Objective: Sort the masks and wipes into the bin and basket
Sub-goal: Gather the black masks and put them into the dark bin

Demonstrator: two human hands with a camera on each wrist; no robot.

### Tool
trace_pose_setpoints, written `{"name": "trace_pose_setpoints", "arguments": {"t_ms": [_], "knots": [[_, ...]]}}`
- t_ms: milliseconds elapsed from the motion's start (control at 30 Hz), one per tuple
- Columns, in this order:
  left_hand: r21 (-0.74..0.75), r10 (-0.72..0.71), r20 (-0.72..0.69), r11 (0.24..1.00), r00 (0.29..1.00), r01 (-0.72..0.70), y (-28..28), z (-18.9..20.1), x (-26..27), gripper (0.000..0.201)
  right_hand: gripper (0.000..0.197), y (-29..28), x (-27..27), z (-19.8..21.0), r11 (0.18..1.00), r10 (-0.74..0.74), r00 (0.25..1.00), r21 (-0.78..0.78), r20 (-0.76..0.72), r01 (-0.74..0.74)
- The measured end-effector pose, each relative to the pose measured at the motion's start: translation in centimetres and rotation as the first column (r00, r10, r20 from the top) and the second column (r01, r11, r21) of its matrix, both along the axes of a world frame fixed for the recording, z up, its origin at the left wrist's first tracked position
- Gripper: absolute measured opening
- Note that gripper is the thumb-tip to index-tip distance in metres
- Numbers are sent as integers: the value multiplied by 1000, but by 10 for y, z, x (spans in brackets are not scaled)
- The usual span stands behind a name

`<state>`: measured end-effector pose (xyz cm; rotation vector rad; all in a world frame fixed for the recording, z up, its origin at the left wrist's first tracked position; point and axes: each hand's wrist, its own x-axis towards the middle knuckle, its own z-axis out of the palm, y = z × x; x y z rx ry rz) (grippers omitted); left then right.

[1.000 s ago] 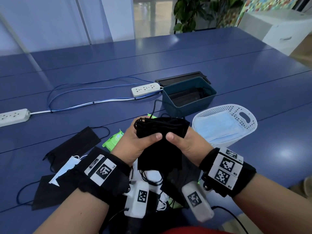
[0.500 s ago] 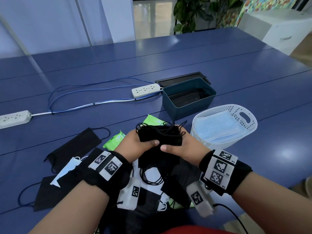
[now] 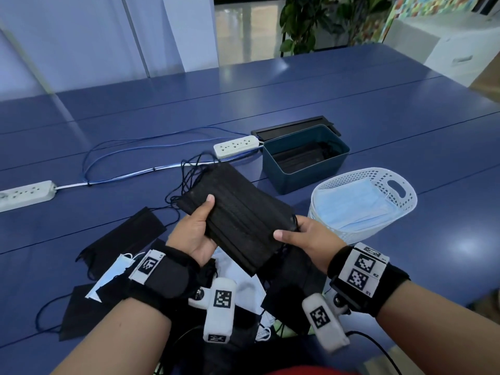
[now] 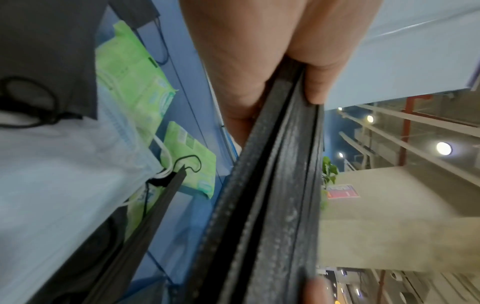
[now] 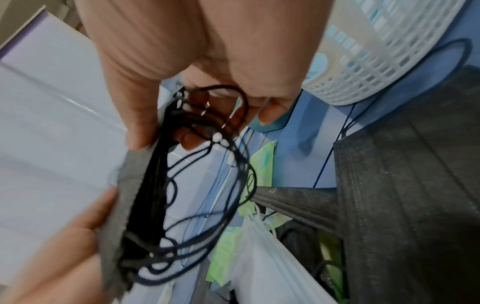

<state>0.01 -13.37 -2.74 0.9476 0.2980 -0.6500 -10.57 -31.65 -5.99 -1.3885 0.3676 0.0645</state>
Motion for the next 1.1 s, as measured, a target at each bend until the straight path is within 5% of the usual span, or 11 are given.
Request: {"name": "trace_pose_setpoints", "arguments": {"t_ms": [200,333,400,500,533,633,700,833,900,1100], "knots": [[26,64,-109,998,992,-61,1,-11,3,27,50,-2,3,1,938,-126,988,335,92,88],[21,85,-166,996,982,-83,1,-10,5,33,74,-1,-3,-3,939,-42,999,344,18,33],[25,105,-173,994,979,-102,2,-11,6,34,67,0,-6,-5,949,5,1000,316,-7,-2],[36,126,-181,992,975,-122,4,-16,8,35,20,5,-7,-3,979,99,994,184,-48,-89],[40,131,-187,991,974,-126,4,-18,9,36,20,6,-7,-1,984,134,989,122,-61,-126],[26,117,-190,993,975,-114,2,-19,8,38,60,10,-3,-2,986,164,984,-8,-75,-165],[1,100,-183,995,978,-102,0,-17,6,39,59,12,1,-6,994,101,992,-30,-73,-104],[-45,107,-169,992,980,-116,6,-18,9,36,5,10,9,-3,986,-159,987,38,-33,160],[-44,122,-162,990,979,-131,12,-20,13,32,19,6,10,3,955,-244,969,164,-41,247],[-23,79,-147,996,986,-83,17,-25,11,23,20,-2,11,17,840,-315,949,457,-29,293]]}}
